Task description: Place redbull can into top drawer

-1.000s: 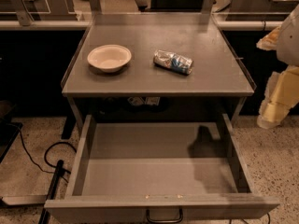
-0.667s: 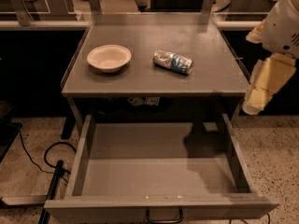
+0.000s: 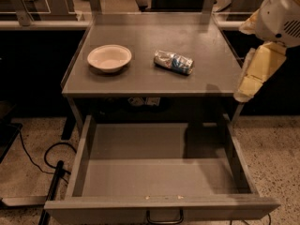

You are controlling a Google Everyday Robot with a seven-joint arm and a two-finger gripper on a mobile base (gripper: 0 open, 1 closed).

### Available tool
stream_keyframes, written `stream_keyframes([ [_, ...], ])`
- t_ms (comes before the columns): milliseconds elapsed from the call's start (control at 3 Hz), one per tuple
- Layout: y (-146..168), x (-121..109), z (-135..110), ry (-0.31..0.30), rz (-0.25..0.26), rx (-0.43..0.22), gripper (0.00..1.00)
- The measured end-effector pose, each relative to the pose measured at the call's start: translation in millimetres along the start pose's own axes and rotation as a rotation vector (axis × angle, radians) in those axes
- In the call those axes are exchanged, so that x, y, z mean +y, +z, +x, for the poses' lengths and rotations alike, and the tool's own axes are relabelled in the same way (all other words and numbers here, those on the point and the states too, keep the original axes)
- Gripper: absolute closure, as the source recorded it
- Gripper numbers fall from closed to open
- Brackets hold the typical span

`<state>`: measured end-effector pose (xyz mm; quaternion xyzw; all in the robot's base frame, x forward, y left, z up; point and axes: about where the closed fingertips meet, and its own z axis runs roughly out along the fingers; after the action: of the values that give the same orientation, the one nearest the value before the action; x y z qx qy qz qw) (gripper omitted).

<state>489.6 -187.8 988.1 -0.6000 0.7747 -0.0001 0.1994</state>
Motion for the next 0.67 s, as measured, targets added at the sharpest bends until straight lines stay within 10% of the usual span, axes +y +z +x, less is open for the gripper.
stream_keyframes([
  [667,34,-42,-21,0.082,0.065,0.043,0.00],
])
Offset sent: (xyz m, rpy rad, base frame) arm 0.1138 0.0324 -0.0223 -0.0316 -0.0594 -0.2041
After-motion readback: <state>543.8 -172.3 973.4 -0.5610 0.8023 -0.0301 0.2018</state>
